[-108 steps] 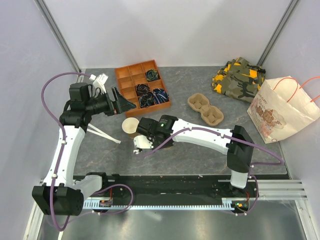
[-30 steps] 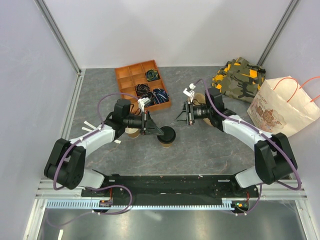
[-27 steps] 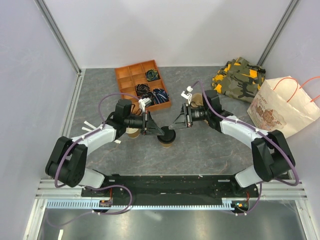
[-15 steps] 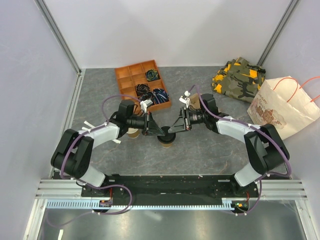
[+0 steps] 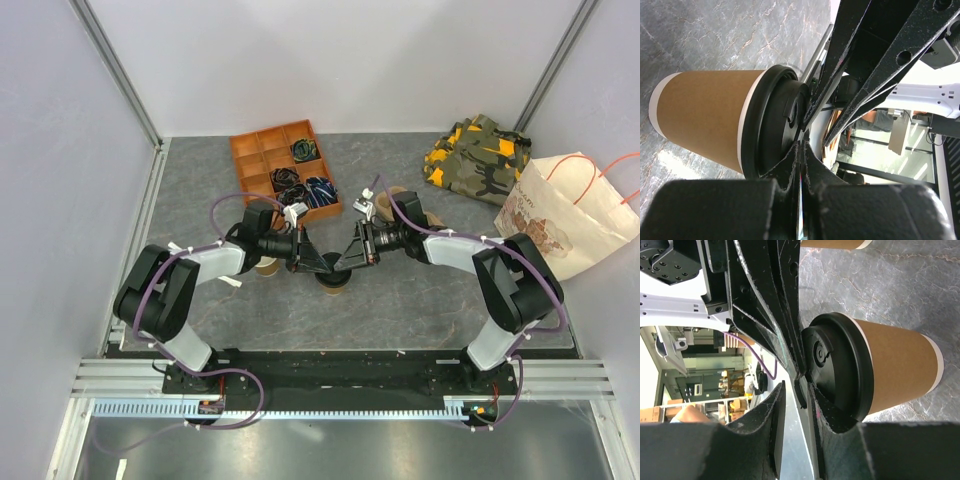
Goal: Pack the takeout coffee
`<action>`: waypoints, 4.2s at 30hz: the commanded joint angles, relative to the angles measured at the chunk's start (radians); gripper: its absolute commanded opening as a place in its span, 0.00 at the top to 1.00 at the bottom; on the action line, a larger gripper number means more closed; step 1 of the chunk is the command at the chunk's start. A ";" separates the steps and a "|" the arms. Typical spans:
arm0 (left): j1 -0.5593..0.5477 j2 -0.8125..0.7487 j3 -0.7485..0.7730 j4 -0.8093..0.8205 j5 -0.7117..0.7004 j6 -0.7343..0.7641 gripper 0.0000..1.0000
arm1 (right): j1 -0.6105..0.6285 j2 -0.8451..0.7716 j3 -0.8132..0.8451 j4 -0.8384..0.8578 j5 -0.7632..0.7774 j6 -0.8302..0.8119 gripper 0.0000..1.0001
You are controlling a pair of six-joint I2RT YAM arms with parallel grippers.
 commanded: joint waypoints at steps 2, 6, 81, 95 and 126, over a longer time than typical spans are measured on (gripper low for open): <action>0.008 0.016 -0.012 0.023 -0.037 0.012 0.98 | 0.008 0.047 0.035 -0.074 0.032 -0.090 0.68; 0.021 0.023 -0.023 0.016 -0.039 0.018 0.98 | 0.007 0.067 0.035 -0.086 0.035 -0.099 0.68; -0.058 -0.166 -0.144 0.231 0.038 -0.172 0.98 | -0.025 0.021 0.030 0.249 -0.069 0.183 0.75; -0.126 -0.159 -0.138 0.239 -0.160 -0.179 0.98 | 0.010 0.085 0.078 0.186 0.034 0.167 0.77; -0.103 -0.048 -0.063 0.150 -0.131 -0.129 0.98 | 0.001 0.165 0.099 0.226 -0.020 0.186 0.78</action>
